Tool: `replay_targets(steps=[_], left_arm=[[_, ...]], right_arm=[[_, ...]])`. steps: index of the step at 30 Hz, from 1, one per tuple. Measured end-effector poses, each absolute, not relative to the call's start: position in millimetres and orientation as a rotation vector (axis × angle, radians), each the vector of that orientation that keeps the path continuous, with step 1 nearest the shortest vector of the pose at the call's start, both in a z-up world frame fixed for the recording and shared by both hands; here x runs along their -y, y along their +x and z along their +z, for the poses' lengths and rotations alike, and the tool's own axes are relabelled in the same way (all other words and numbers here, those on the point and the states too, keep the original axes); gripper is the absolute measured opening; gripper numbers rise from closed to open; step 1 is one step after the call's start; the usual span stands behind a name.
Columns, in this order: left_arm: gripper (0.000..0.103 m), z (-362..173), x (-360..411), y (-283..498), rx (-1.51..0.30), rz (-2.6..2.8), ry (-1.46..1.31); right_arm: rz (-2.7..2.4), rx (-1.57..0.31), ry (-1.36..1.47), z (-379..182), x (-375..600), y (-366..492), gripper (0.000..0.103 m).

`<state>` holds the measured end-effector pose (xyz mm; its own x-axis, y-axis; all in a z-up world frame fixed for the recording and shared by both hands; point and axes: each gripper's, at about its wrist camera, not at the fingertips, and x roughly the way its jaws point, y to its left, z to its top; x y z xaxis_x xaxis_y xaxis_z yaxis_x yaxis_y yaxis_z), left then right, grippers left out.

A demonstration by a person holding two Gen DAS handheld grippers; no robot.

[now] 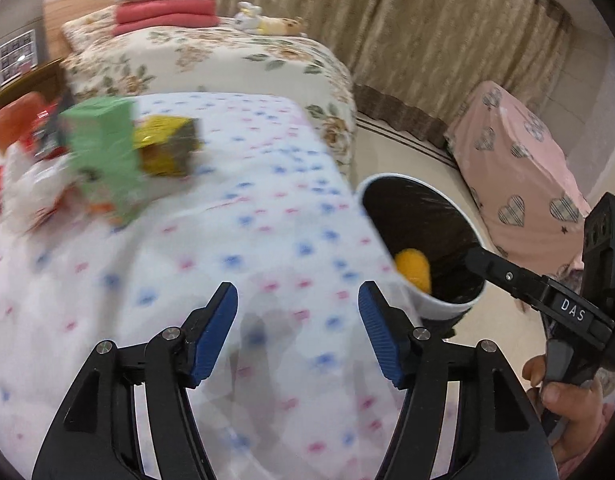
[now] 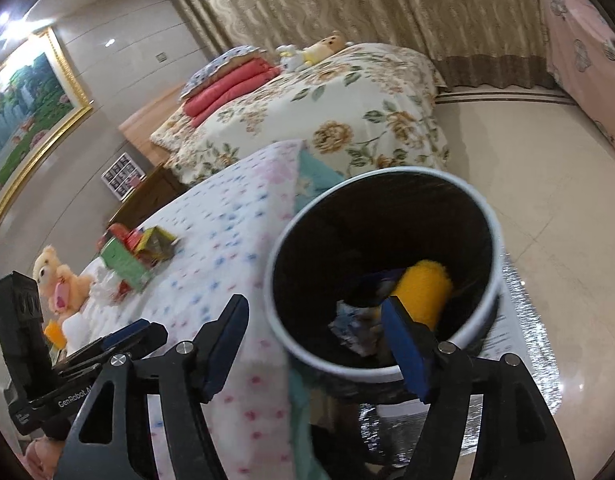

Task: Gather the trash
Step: 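Move both tools back over the bed toward the white foam net and green carton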

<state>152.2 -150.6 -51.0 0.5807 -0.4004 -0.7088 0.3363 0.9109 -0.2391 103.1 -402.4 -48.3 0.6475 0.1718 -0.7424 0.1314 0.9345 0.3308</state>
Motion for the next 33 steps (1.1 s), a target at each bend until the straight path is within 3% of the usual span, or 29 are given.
replay_targets(steps=[22, 25, 33], left_arm=[[0.065, -63.7, -7.3, 124.5, -0.833, -0.134, -0.209], [0.071, -65.7, -23.4, 122.4, -0.831, -0.097, -0.218], [0.075, -70.8, -76.9, 122.8, -0.836, 0.000, -0.274]], right_arm=[[0.303, -0.920, 0.270, -56.7, 266.6, 131.8, 0.073], [0.337, -0.935, 0.250, -61.7, 249.6, 138.8, 0.073], [0.400, -0.967, 0.216, -72.0, 214.7, 160.7, 0.073]])
